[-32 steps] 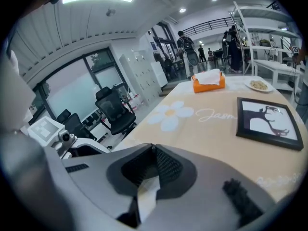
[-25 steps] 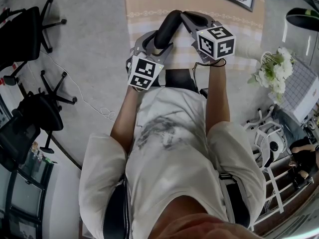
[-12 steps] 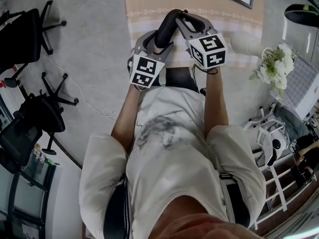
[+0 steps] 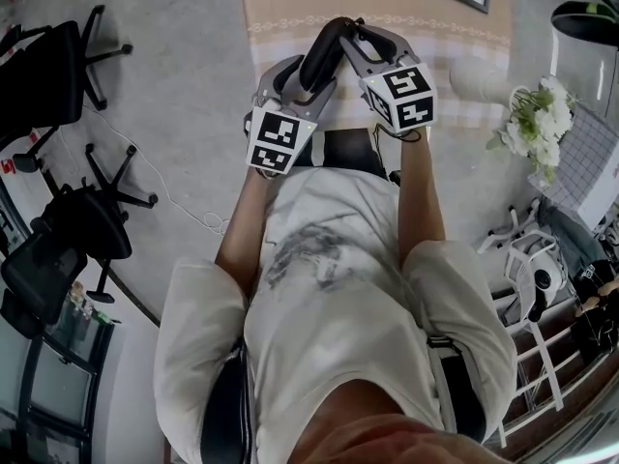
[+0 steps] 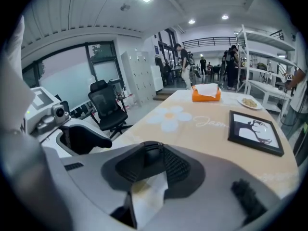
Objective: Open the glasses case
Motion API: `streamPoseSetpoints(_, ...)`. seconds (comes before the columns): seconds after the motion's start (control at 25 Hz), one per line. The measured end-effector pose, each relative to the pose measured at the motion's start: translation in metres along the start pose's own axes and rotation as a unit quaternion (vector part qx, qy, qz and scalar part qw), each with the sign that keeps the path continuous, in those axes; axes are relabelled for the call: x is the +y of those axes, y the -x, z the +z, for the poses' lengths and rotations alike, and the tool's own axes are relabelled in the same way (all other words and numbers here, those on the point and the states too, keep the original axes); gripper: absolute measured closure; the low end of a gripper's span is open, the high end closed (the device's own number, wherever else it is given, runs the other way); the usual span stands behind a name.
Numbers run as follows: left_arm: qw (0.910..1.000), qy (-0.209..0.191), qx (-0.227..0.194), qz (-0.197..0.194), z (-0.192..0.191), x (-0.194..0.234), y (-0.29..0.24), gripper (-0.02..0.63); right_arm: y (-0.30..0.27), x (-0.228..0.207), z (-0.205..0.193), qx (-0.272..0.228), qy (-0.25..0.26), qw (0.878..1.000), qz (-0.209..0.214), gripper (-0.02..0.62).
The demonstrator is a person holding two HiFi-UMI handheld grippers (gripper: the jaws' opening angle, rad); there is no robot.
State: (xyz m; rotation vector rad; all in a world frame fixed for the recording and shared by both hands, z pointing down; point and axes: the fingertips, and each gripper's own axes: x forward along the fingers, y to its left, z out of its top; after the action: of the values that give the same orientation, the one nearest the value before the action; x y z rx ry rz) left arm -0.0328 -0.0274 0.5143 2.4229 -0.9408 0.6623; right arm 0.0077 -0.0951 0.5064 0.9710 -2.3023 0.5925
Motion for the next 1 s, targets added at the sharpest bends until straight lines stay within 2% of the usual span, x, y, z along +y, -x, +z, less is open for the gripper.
streamPoseSetpoints(0.2, 0.9993, -0.006, -0.027, 0.027, 0.024, 0.018, 0.009, 0.35, 0.001, -0.001, -0.001, -0.004, -0.005, 1.0, 0.0, 0.471)
streamPoseSetpoints(0.32, 0.999, -0.008, -0.02, 0.039, 0.022, 0.029, 0.005, 0.357, 0.002, -0.002, -0.002, -0.004, -0.009, 1.0, -0.001, 0.471)
streamPoseSetpoints(0.48, 0.9992, -0.01, -0.002, 0.039, 0.013, 0.029, -0.002, 0.357, 0.004, -0.002, -0.003, -0.005, -0.013, 1.0, -0.003, 0.471)
streamPoseSetpoints(0.8, 0.9992, -0.016, 0.002, 0.035, 0.013, 0.025, -0.004, 0.357, 0.01, 0.013, 0.005, -0.01, 0.004, 1.0, -0.012, 0.453)
streamPoseSetpoints(1.0, 0.9992, -0.022, 0.005, 0.032, 0.015, 0.023, -0.004, 0.358, 0.006, 0.017, 0.002, -0.002, 0.026, 0.999, -0.032, 0.449)
